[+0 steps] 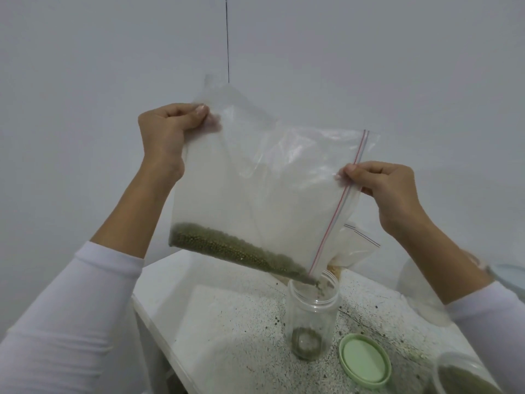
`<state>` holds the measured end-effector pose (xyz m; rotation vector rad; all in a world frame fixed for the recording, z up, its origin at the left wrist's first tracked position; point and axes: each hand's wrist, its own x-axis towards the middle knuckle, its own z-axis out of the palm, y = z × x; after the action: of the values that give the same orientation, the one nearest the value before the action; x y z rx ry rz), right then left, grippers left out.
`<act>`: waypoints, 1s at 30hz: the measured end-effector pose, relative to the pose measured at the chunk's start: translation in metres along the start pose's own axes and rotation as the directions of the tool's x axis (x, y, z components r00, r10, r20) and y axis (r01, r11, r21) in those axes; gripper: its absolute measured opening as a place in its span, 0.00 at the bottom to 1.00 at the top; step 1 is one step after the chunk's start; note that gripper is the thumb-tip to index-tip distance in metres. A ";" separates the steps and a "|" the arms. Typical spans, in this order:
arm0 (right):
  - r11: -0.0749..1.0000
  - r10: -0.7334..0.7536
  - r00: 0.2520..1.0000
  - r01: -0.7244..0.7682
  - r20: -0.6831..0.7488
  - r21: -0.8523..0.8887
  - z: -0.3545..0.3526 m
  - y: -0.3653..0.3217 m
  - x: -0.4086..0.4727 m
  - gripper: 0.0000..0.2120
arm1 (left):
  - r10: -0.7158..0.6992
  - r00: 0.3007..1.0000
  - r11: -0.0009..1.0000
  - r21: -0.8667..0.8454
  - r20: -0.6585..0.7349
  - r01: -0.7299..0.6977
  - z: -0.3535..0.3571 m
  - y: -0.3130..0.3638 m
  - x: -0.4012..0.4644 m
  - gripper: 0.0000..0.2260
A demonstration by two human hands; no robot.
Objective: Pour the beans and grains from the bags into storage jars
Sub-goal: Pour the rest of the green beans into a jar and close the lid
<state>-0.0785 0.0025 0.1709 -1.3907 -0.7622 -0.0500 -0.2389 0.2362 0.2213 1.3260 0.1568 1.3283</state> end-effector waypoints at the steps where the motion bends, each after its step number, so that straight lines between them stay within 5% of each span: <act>1: 1.000 0.007 1.000 -0.007 0.024 -0.012 0.001 0.000 -0.001 0.06 | -0.003 1.000 1.000 0.007 0.022 0.003 0.000 0.000 0.000 0.04; 30: 1.000 -0.002 0.999 0.003 -0.041 0.027 -0.002 -0.004 -0.001 0.06 | 0.036 0.998 0.999 -0.016 0.049 -0.035 0.006 0.009 -0.006 0.04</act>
<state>-0.0802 -0.0002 0.1741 -1.3590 -0.7280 -0.0697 -0.2423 0.2258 0.2270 1.3530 0.0889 1.3225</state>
